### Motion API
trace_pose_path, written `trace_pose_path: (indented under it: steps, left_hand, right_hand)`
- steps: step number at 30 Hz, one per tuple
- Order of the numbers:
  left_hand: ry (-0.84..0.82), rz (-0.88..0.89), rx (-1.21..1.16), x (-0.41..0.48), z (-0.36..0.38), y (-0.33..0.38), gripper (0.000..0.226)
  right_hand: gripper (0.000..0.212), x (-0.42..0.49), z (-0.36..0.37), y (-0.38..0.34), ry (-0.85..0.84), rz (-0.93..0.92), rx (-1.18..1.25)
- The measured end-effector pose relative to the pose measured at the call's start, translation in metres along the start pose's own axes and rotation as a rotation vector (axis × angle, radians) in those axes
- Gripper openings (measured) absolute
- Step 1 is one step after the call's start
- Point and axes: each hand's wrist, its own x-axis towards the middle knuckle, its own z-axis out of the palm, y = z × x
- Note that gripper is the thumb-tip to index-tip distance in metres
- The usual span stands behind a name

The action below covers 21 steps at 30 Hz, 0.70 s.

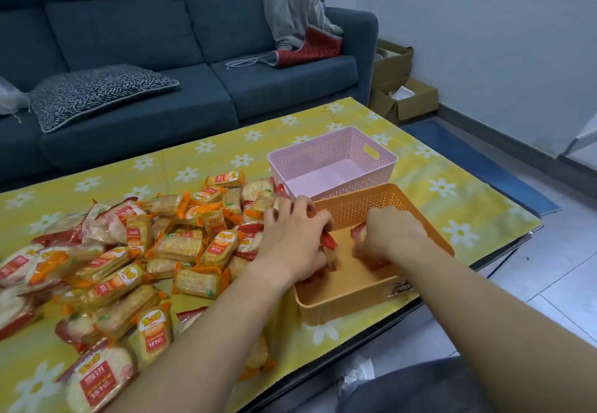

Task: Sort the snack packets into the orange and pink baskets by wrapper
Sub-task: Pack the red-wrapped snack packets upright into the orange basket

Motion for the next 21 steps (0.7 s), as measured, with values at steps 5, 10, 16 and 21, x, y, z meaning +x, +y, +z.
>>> trace_pose_path:
  steps: [5,10,16,21]
  left_hand:
    - [-0.047,-0.039,-0.034,0.000,-0.003,0.000,0.049]
    - [0.000,-0.057,-0.018,-0.001,0.002,-0.002,0.040]
    - [0.004,-0.075,-0.074,-0.001,0.003,-0.003,0.037]
    - [0.014,-0.097,-0.079,-0.001,0.003,0.001,0.037]
  right_hand:
    - [0.062,0.003,0.007,-0.007,-0.081,0.054,-0.026]
    - [0.045,0.001,0.003,0.004,-0.134,0.019,0.151]
    - [0.041,0.005,-0.014,0.017,-0.180,-0.009,0.408]
    - [0.039,-0.011,-0.024,0.014,0.024,-0.031,0.665]
